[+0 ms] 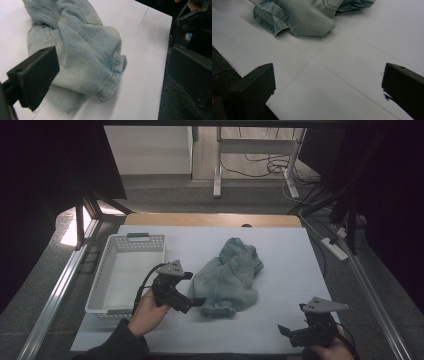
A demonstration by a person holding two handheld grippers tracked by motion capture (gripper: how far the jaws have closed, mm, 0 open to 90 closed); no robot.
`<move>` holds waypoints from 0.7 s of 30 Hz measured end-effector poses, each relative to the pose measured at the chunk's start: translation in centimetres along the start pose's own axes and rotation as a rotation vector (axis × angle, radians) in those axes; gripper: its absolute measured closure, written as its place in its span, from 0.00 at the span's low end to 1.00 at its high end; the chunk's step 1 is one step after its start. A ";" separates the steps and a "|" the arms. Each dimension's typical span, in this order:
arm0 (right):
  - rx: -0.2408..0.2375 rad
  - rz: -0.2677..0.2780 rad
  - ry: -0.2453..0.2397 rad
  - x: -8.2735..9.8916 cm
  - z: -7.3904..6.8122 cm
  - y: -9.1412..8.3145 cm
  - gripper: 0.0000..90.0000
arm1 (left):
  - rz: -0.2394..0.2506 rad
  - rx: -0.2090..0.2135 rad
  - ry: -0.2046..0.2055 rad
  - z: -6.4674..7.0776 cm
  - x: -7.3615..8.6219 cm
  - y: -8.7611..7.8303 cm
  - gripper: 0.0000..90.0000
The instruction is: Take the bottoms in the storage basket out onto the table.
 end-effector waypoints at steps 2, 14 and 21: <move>0.000 0.000 0.001 0.0 0.0 0.0 0.00 | 0.001 0.000 -0.004 0.0 0.2 -0.1 0.00; 0.001 0.000 -0.001 0.0 0.0 0.0 0.00 | 0.004 -0.008 -0.018 0.0 1.0 -0.8 0.00; 0.001 0.000 -0.002 0.0 0.0 0.0 0.00 | 0.010 -0.012 -0.026 0.1 1.4 -1.2 0.00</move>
Point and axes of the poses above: each handheld gripper's, and its own axes: y roughly forward along the jaws, x roughly out of its underside, z roughly to its right, the point moved 8 cm from there along y, roughly forward along the jaws, and after that the axes turned 3 degrees about -y, right-handed, at the moved point
